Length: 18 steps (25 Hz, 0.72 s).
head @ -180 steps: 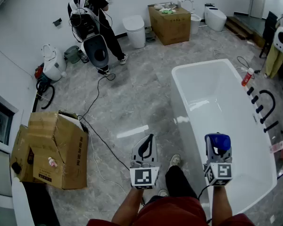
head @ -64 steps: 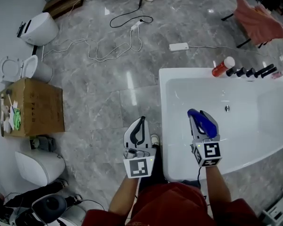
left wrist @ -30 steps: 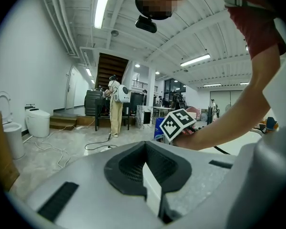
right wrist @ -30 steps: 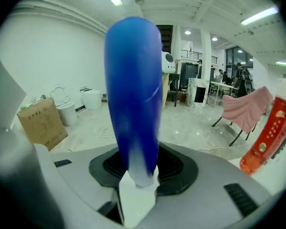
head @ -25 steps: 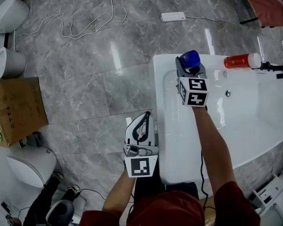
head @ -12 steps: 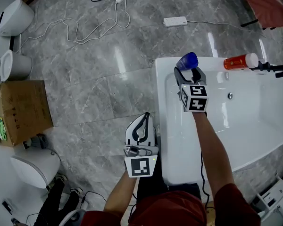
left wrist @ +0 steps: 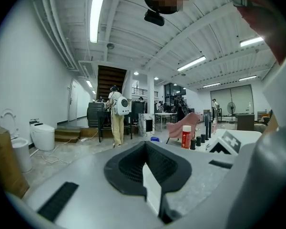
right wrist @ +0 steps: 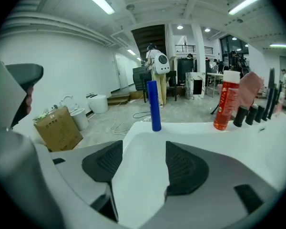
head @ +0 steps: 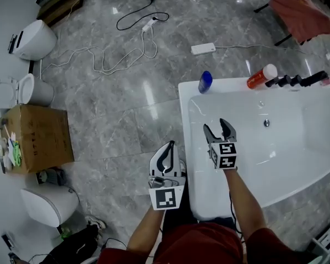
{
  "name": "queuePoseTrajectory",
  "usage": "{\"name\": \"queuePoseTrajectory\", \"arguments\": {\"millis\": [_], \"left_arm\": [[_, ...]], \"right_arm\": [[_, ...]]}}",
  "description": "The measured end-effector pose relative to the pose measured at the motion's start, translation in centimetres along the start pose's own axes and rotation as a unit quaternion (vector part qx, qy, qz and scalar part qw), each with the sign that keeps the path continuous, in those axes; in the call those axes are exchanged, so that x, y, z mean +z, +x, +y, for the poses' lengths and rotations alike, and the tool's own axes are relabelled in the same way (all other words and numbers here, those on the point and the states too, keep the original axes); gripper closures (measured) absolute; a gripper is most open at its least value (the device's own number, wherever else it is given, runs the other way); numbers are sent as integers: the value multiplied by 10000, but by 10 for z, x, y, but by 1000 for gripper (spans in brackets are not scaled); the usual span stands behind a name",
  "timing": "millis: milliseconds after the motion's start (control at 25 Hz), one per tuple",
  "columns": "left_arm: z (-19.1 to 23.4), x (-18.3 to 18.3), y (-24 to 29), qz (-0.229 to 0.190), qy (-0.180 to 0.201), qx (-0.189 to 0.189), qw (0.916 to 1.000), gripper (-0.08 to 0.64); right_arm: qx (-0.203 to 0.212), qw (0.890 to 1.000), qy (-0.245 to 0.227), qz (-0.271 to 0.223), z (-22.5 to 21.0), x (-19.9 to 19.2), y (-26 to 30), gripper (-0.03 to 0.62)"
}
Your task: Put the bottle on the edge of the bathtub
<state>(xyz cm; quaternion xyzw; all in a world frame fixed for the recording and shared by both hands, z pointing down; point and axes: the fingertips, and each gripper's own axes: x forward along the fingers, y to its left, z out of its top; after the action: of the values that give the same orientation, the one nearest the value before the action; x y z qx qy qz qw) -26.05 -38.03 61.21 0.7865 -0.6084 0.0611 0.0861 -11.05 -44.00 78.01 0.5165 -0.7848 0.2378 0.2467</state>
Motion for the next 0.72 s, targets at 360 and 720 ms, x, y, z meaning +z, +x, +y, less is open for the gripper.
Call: {"name": "queuePoseTrajectory", "arguments": {"millis": [360, 720], "left_arm": [[-44, 40, -93, -97, -9, 175, 9998, 556], [-102, 64, -168, 214, 58, 146, 9996, 557]], "right_arm": [[-124, 9965, -11, -827, -7, 10, -185, 314], [-239, 9827, -58, -1838, -36, 51, -344, 314]]}}
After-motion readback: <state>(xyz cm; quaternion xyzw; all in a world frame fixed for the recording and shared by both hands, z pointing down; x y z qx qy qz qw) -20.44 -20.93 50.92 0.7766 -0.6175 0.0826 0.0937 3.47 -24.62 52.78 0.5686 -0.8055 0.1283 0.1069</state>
